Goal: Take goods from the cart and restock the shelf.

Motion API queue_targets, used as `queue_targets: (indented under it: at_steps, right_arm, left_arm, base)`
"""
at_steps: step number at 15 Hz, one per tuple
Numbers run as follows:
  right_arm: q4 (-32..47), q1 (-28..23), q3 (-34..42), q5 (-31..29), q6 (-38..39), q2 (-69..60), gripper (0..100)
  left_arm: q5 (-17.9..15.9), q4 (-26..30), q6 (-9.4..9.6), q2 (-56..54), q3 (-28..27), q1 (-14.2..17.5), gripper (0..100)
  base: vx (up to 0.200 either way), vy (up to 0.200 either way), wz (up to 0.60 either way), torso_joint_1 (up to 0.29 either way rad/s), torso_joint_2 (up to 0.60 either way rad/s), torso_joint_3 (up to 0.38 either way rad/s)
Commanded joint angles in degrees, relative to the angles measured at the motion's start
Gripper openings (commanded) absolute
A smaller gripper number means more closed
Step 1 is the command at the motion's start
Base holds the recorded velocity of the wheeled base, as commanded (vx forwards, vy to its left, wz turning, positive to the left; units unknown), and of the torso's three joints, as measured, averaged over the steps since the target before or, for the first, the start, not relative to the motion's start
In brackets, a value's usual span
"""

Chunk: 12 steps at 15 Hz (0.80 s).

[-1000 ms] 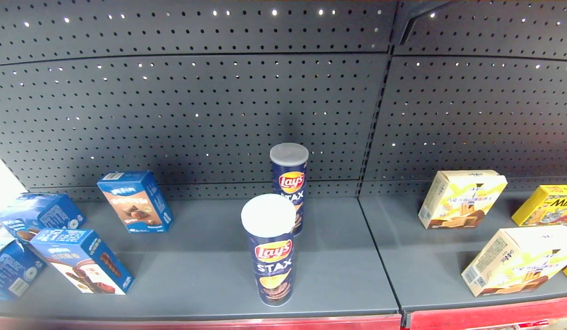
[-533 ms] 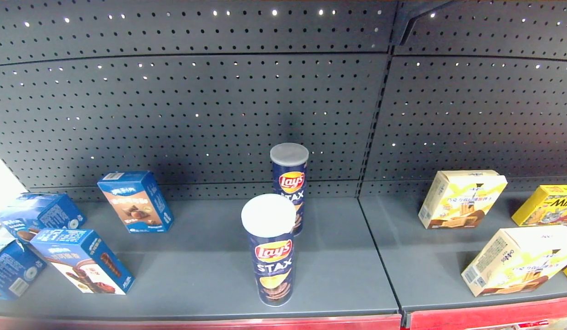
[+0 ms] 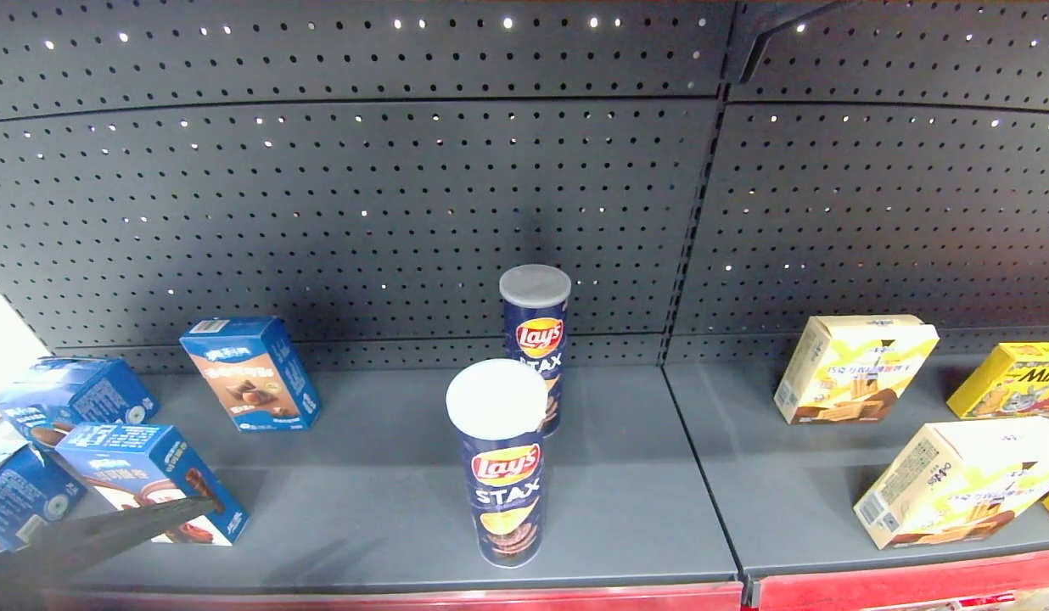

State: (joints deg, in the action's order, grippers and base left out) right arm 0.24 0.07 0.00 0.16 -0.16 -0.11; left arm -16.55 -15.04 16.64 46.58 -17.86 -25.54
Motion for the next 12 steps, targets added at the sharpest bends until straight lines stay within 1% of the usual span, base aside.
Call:
queue_targets:
  at_steps: [1,3,4,5,6,7,8,9,10,11,12]
  right_arm:
    - [0.02,0.01,0.00,0.02,-0.02,0.11,100]
    - [0.02,0.01,0.00,0.02,-0.02,0.11,100]
    - [0.02,0.01,0.00,0.02,-0.02,0.11,100]
    - [0.02,0.01,0.00,0.02,-0.02,0.11,100]
    - [-0.07,0.01,0.00,0.02,-0.02,0.11,100]
    - [0.02,0.01,0.00,0.02,-0.02,0.11,100]
    - [-0.07,-0.07,0.00,0.02,-0.02,0.11,100]
    - [0.02,0.01,0.00,0.02,-0.02,0.11,100]
    - [0.02,0.01,0.00,0.02,-0.02,0.11,100]
    - [-0.07,0.01,0.00,0.02,-0.02,0.11,100]
    - [-0.07,0.01,0.00,0.02,-0.02,0.11,100]
  left_arm:
    - [3.28,-1.22,-3.37,14.86,-4.29,-0.48,100]
    - [3.81,-1.22,-3.46,19.60,-6.93,-0.04,100]
    - [4.60,-1.22,-3.54,21.89,-7.80,0.14,100]
    - [4.60,-1.22,-3.54,21.89,-7.80,0.14,100]
    - [7.33,-4.47,-6.71,27.95,-8.68,0.14,100]
    - [8.21,-5.44,-7.32,29.09,-8.77,0.05,100]
    - [10.58,-8.78,-8.99,32.70,-8.86,-0.04,100]
    - [12.07,-10.18,-9.52,34.19,-8.95,0.05,100]
    - [13.92,-10.88,-10.05,35.60,-8.95,0.05,100]
    - [16.38,-11.68,-11.02,36.92,-8.86,0.05,100]
    - [17.52,-12.47,-12.33,38.15,-8.95,0.05,100]
  base:
    - [0.000,0.000,0.00,0.000,0.00,0.000]
    - [0.000,0.000,0.00,0.000,0.00,0.000]
    - [0.000,0.000,0.00,0.000,0.00,0.000]
    - [0.000,0.000,0.00,0.000,0.00,0.000]
    - [0.000,0.000,0.00,0.000,0.00,0.000]
    - [0.000,0.000,0.00,0.000,0.00,0.000]
    - [0.000,0.000,0.00,0.000,0.00,0.000]
    - [0.000,0.000,0.00,0.000,0.00,0.000]
    - [0.000,0.000,0.00,0.000,0.00,0.000]
    - [0.000,0.000,0.00,0.000,0.00,0.000]
    - [0.000,0.000,0.00,0.000,0.00,0.000]
